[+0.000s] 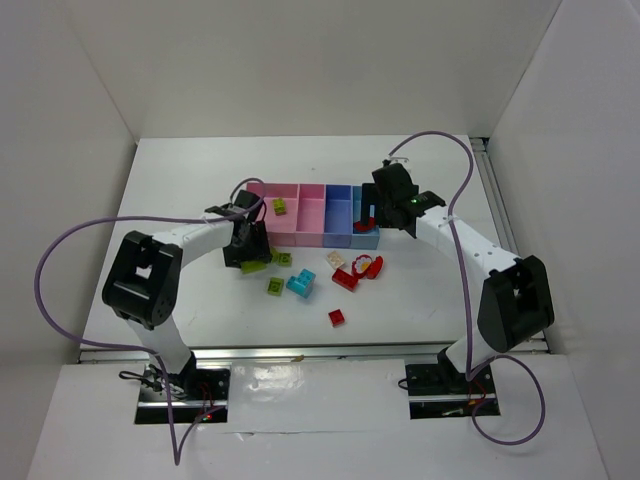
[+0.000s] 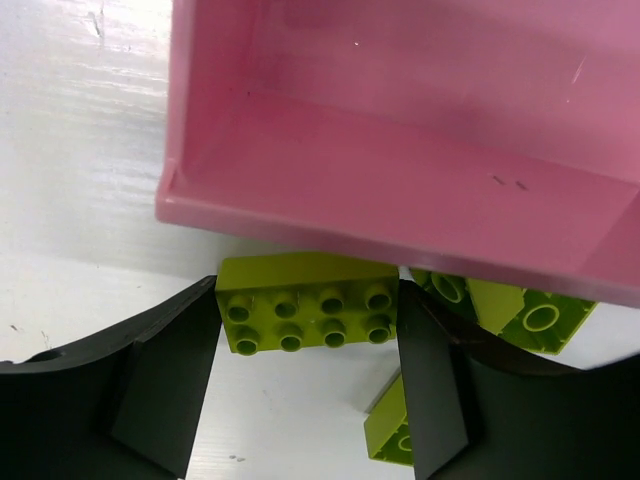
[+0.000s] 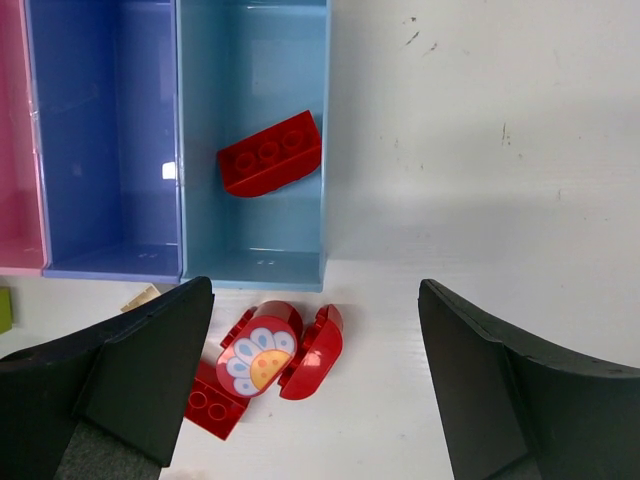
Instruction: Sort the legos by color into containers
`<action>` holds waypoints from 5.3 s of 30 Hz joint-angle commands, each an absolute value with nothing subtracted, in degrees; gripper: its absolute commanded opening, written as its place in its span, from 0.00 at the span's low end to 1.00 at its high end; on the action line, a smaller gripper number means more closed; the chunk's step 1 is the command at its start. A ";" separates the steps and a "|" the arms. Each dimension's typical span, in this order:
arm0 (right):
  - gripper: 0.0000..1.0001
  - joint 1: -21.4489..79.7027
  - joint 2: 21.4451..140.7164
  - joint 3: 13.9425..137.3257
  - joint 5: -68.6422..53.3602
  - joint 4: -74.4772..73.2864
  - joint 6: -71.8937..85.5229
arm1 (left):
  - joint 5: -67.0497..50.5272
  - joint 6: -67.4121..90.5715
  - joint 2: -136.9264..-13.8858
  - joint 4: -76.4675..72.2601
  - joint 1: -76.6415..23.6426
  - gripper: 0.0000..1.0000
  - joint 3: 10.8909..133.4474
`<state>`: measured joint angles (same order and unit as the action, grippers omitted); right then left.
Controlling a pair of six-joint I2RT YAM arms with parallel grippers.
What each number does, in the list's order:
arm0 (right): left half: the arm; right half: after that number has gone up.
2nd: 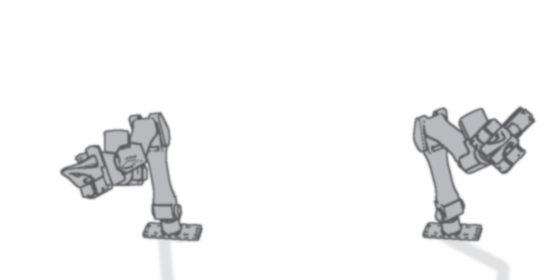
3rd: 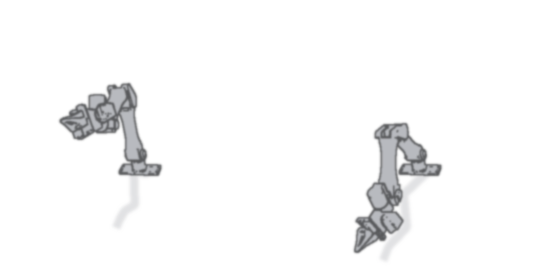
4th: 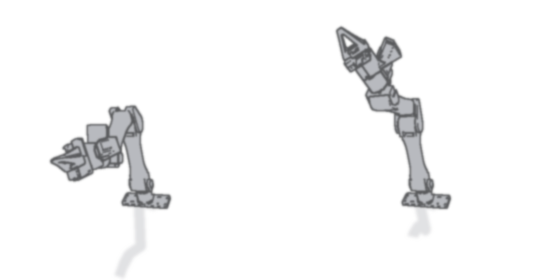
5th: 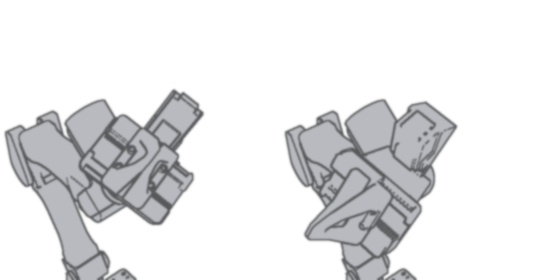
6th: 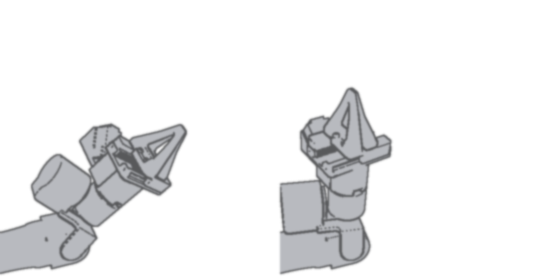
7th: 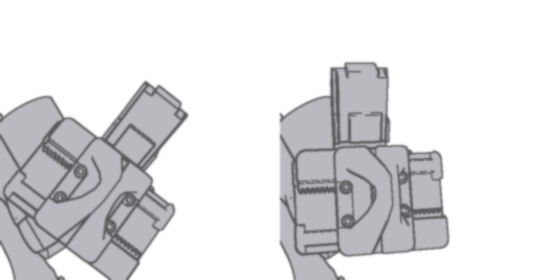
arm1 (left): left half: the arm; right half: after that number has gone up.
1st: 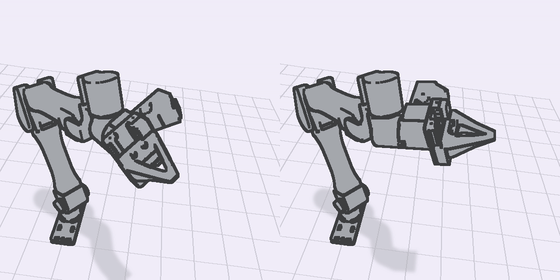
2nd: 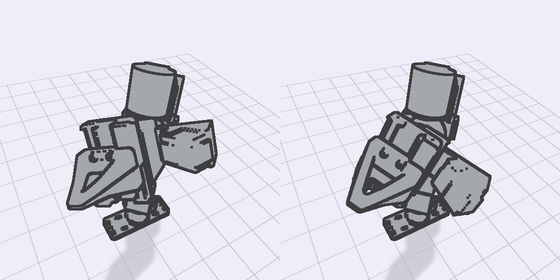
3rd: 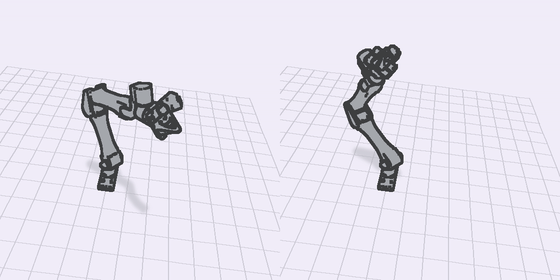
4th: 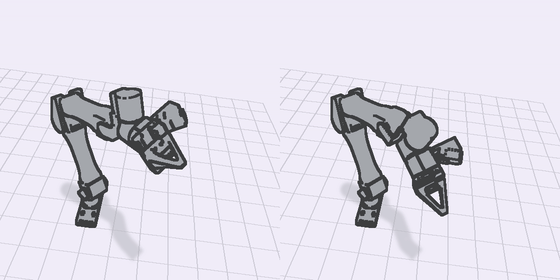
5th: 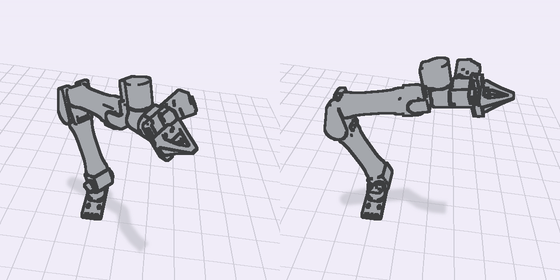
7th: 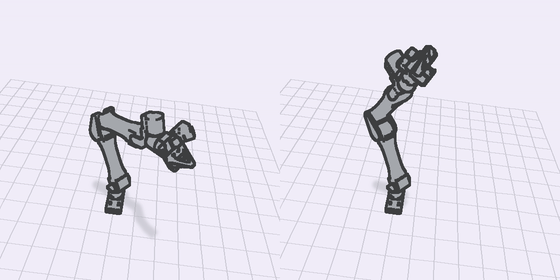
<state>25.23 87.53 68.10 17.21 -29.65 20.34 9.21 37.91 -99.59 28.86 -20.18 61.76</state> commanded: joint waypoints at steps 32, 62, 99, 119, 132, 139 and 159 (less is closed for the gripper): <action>0.92 26.10 74.79 52.65 7.39 -32.88 32.25 | 13.10 32.17 -112.42 42.10 -21.62 0.93 100.63; 0.54 25.58 87.28 48.78 12.39 -21.18 37.88 | 12.92 32.78 -89.30 43.86 -25.75 0.89 82.97; 0.41 27.86 79.29 47.02 25.66 -34.98 41.92 | 11.34 33.84 -92.02 41.75 -28.38 0.89 79.10; 0.66 27.86 82.53 44.30 16.79 -26.46 39.02 | 11.34 33.32 -92.55 41.22 -28.92 0.89 78.57; 0.34 28.56 73.37 55.52 23.38 -28.82 34.73 | 11.87 35.41 -92.02 42.36 -28.92 0.82 73.40; 0.35 28.56 86.99 68.98 19.87 -24.70 28.30 | 9.59 39.19 -89.30 40.96 -28.92 0.89 66.19; 0.93 26.37 88.69 74.28 22.14 -25.39 27.07 | 3.60 39.64 -92.10 32.70 -32.16 0.77 59.15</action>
